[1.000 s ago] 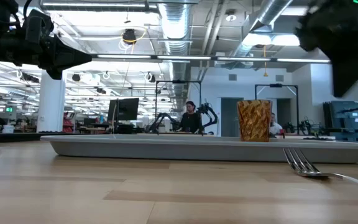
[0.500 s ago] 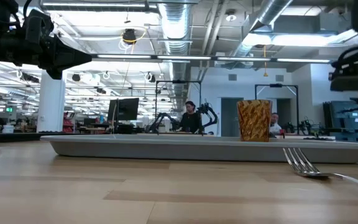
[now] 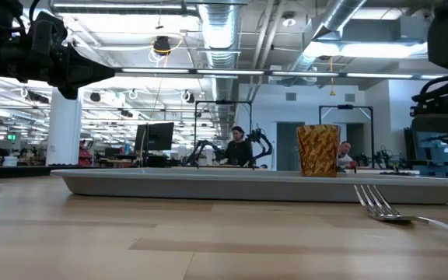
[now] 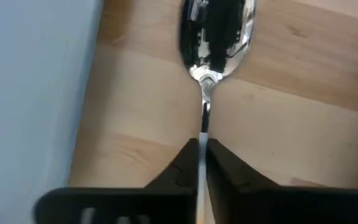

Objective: Pick and place plate/cup/fork/spoon on tray
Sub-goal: Put the orange spoon on the left side of the gray serving tray

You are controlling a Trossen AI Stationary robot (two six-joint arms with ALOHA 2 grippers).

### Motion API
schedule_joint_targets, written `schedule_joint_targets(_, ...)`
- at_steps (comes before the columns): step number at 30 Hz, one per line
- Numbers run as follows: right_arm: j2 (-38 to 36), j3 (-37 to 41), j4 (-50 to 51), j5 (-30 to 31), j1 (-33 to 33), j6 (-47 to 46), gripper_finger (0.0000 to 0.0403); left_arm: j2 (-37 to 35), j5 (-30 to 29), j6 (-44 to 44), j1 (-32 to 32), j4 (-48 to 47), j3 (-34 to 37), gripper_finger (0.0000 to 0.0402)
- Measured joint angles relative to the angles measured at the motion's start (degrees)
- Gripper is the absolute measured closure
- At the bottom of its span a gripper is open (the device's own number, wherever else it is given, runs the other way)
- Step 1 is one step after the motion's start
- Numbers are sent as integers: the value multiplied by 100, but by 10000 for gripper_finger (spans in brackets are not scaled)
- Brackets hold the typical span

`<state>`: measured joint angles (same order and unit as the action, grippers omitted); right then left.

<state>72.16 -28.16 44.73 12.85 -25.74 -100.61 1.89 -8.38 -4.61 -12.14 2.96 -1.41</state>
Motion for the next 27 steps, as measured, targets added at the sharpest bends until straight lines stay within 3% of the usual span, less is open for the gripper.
schedule_joint_targets(3,7,-45,40,22,-17,68,393,-1,0,-5,0,0,0,401)
schedule_joint_targets(7,-57,-262,38,29,-13,296,382,-2,2,-7,0,0,0,401)
schedule_joint_targets(16,-82,-1513,151,198,14,828,392,-2,2,-7,0,1,0,401)
schedule_joint_targets(22,753,-2549,114,800,454,909,392,-2,1,-7,0,48,0,401)
schedule_joint_targets(27,1945,-3204,-417,826,997,1139,390,-2,2,-8,0,48,0,401)
